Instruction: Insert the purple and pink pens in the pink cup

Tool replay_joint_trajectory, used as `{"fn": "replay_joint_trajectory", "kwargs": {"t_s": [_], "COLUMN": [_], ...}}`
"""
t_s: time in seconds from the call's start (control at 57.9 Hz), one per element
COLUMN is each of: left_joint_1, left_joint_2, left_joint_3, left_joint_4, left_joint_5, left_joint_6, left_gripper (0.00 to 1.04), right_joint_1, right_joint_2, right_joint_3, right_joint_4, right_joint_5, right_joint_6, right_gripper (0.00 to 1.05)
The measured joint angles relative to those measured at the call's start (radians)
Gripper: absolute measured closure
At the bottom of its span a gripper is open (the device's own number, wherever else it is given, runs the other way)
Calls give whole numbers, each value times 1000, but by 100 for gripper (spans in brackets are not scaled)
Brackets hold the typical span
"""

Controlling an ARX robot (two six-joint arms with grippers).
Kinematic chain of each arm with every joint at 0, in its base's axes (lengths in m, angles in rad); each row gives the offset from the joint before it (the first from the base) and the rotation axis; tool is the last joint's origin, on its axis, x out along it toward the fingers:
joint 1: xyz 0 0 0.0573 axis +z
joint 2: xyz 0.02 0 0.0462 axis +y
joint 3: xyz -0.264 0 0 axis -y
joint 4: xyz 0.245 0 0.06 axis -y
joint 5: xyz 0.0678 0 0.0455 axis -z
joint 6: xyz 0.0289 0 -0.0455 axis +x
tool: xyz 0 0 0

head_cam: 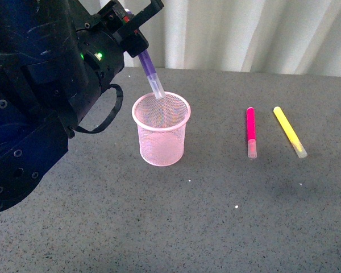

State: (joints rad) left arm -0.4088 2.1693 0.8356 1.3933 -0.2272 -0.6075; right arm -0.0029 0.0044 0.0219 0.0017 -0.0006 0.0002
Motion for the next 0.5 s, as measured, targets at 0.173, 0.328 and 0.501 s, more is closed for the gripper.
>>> {"fn": "replay_joint_trajectory", "kwargs": {"t_s": [0.173, 0.328, 0.501], "left_joint_1": [0, 0, 0], "left_joint_2": [5, 11, 13], "left_joint_3": [0, 0, 0], "left_joint_4": [0, 0, 0], "left_joint_5": [0, 0, 0], "left_joint_6": [0, -1, -1], "left_gripper": [92, 82, 46], "right_joint_1": [0, 0, 0], "right_joint_2": [0, 0, 0], "right_joint_3": [0, 0, 0], "right_joint_4": [0, 0, 0], "right_joint_5": [0, 0, 0], "right_joint_6": [0, 0, 0], "right_gripper": [7, 7, 7]}}
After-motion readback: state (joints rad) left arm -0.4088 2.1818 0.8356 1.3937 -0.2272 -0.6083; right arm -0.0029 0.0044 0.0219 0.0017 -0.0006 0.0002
